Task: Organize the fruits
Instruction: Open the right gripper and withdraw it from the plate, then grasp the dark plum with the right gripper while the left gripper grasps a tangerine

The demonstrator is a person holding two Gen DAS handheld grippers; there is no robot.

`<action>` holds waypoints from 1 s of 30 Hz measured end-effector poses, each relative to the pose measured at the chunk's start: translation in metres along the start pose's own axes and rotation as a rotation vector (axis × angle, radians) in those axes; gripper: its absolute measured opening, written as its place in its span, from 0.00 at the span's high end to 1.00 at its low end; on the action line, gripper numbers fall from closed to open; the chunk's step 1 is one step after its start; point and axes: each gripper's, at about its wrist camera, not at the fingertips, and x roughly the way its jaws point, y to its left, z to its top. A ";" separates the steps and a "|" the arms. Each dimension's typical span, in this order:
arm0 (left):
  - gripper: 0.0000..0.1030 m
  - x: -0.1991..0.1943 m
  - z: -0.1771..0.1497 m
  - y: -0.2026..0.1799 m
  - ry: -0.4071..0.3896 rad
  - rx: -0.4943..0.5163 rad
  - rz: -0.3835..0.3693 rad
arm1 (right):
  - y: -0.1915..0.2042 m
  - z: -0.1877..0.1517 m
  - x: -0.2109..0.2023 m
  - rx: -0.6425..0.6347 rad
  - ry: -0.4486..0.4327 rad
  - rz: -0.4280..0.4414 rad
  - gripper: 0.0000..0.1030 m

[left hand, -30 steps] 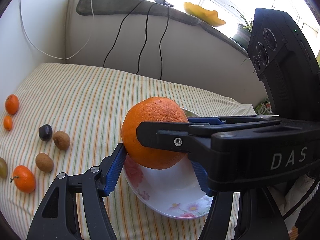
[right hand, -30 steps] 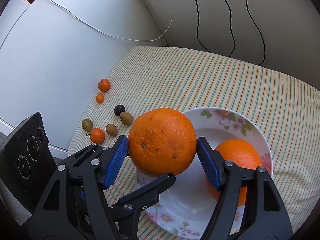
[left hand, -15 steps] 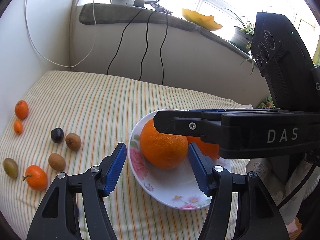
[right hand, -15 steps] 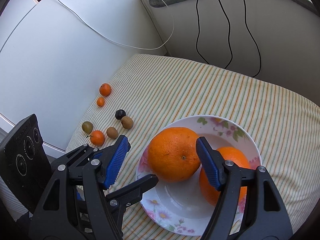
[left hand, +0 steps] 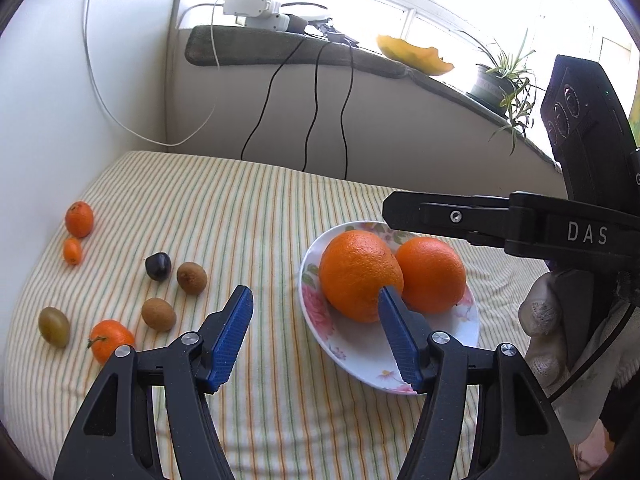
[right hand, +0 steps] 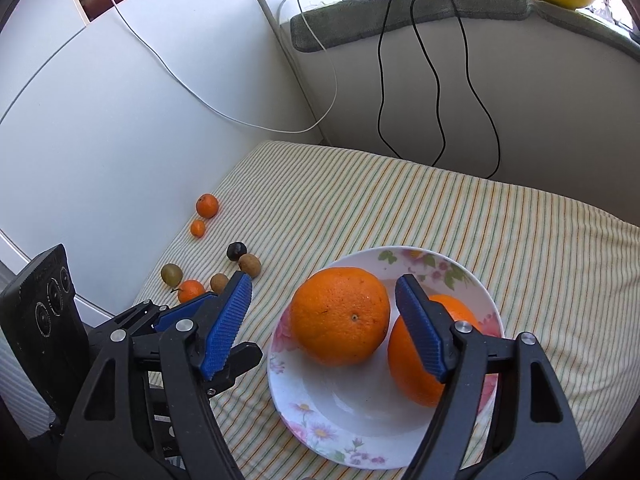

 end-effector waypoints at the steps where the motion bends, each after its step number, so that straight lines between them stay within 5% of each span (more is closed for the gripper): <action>1: 0.37 -0.001 -0.001 0.002 0.001 -0.004 0.003 | 0.001 -0.001 -0.001 -0.002 -0.006 0.005 0.25; 7: 0.37 -0.017 -0.011 0.023 -0.022 -0.016 0.048 | 0.020 -0.008 -0.011 -0.077 -0.058 -0.018 0.14; 21: 0.38 -0.058 -0.056 0.103 -0.021 -0.136 0.178 | 0.077 -0.035 0.004 -0.228 -0.041 0.043 0.14; 30: 0.50 -0.061 -0.065 0.129 -0.029 -0.191 0.171 | 0.115 -0.057 0.036 -0.338 0.050 0.078 0.32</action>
